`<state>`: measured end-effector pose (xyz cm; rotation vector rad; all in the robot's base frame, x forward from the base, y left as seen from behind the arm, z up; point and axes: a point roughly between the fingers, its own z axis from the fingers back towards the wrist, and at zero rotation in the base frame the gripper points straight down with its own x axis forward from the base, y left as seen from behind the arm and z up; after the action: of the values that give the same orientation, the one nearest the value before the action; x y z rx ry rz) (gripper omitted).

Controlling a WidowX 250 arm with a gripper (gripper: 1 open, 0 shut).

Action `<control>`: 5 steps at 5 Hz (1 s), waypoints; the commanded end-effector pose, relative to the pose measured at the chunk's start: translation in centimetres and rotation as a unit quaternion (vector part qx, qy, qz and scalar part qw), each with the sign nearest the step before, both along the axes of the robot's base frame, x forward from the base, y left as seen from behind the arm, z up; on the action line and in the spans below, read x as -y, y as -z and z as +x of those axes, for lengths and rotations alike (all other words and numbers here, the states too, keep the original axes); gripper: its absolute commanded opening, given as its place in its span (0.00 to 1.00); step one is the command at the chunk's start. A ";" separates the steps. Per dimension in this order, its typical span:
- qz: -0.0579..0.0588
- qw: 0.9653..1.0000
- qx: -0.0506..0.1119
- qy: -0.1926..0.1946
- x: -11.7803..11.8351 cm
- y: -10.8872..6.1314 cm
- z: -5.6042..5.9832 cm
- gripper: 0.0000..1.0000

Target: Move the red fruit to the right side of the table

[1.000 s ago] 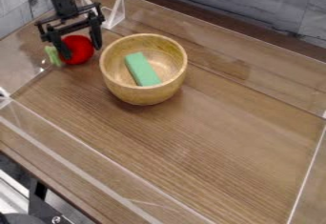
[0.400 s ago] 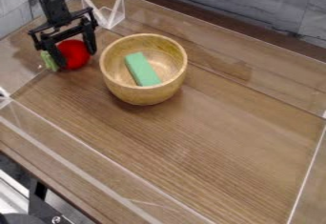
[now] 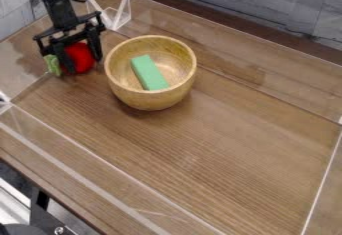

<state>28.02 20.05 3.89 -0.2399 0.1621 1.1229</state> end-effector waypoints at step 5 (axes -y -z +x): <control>-0.032 0.993 0.095 0.065 5.7 -10.3 5.9 0.00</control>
<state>33.59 14.60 11.27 -0.3899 0.1293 0.9796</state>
